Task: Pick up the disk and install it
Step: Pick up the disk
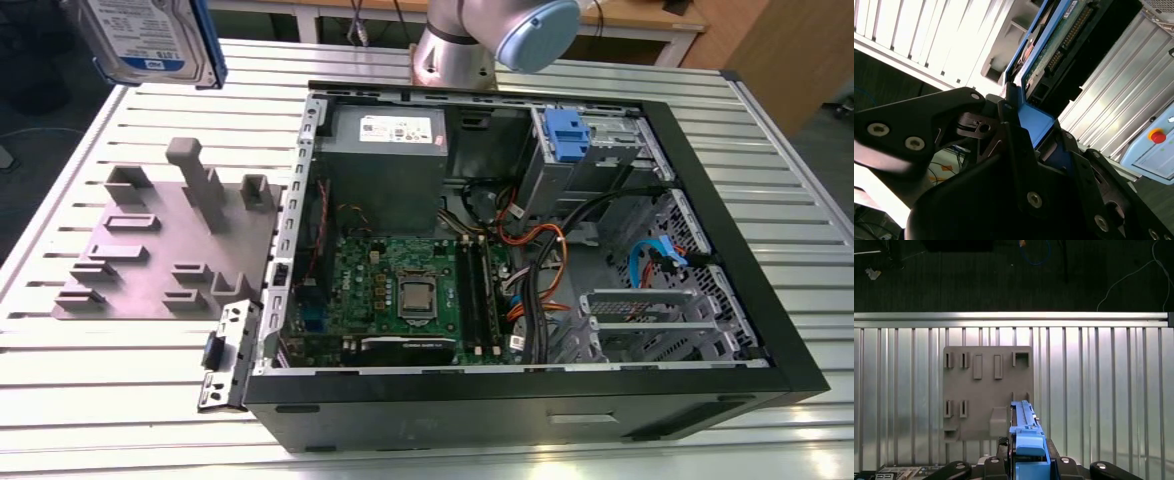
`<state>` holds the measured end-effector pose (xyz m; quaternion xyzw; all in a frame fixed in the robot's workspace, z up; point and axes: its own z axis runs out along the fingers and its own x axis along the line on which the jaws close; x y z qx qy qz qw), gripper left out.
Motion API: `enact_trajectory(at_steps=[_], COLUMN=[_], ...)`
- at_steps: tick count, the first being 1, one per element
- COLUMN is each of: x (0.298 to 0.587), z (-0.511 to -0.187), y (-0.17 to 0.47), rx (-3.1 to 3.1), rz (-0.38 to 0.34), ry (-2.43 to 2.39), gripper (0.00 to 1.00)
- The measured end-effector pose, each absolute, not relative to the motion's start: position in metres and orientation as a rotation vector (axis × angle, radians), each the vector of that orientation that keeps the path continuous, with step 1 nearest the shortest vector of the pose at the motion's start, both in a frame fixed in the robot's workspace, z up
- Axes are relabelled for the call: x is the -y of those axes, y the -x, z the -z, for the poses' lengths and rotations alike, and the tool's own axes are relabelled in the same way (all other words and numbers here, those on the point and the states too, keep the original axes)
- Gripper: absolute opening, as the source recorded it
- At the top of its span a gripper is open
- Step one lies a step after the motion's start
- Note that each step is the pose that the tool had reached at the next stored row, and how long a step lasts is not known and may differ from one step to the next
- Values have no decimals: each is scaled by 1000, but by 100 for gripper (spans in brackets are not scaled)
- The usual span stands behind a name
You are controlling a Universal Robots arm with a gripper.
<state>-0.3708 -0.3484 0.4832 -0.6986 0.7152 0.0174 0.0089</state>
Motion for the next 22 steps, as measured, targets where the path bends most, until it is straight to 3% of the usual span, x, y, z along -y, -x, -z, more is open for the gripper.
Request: enact_trajectory(at_steps=[22], x=[372], z=[-483], y=[353], rx=[-2234], rz=[-54], ry=[2182], gripper=[37])
